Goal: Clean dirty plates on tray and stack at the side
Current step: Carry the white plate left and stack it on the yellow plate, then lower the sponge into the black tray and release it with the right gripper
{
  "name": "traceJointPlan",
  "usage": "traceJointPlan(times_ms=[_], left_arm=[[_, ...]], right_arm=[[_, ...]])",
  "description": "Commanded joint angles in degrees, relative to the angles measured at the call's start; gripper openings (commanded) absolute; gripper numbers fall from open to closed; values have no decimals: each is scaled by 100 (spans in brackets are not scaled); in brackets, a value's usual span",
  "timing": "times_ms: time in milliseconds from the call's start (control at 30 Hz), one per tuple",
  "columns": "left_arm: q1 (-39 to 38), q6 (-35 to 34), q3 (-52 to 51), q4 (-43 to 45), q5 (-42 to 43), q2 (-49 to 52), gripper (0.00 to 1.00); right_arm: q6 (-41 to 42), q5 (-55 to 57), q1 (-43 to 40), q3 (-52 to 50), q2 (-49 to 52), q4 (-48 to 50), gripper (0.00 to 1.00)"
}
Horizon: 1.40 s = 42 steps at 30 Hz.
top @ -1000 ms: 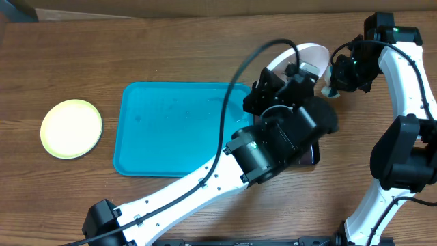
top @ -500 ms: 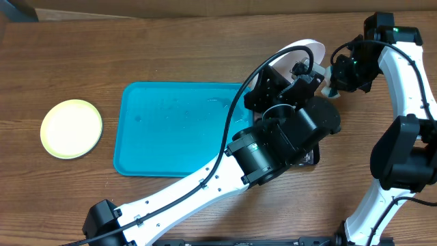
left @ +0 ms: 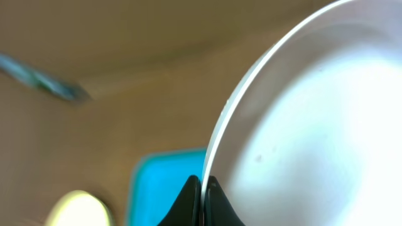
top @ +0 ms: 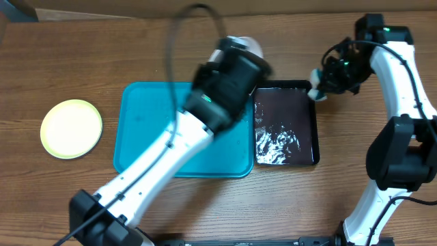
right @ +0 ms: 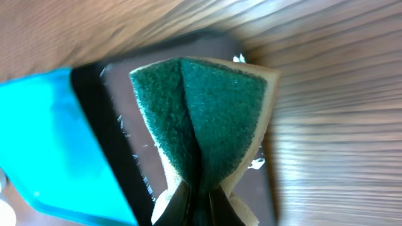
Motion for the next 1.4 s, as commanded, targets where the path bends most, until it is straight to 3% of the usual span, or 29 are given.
traceJointPlan(times_ms=[0,133,267,467,667,767,967,1367], left_arm=[[938,-1117,87,-223,2673,-15,4],[2415,-1128,85,-608,4872,-13,4],[3683,-1104,85,-1130,5825,-13,4],[5351,-647,-2,-1611,5740,-13,4],[6489,-778,-411,-1274,5475,-13,4],[6791,-992,-879,-780,5364,-13,4],[7145,-1585,-1878,210,4138,-13,4],[8008,-1738,-2090,398,3919,13,4]], right_arm=[[-188,-223,426,2,-20,-68,4],[-184,229,896,0,-17,-278,4],[-179,461,1298,-107,-17,-417,4],[-162,533,1716,-796,-17,85,4],[-33,568,1768,-1244,-15,678,4],[-33,568,1773,-1244,-15,769,4],[-37,573,1773,-1244,-15,765,4],[-35,719,1773,-1244,-15,763,4]])
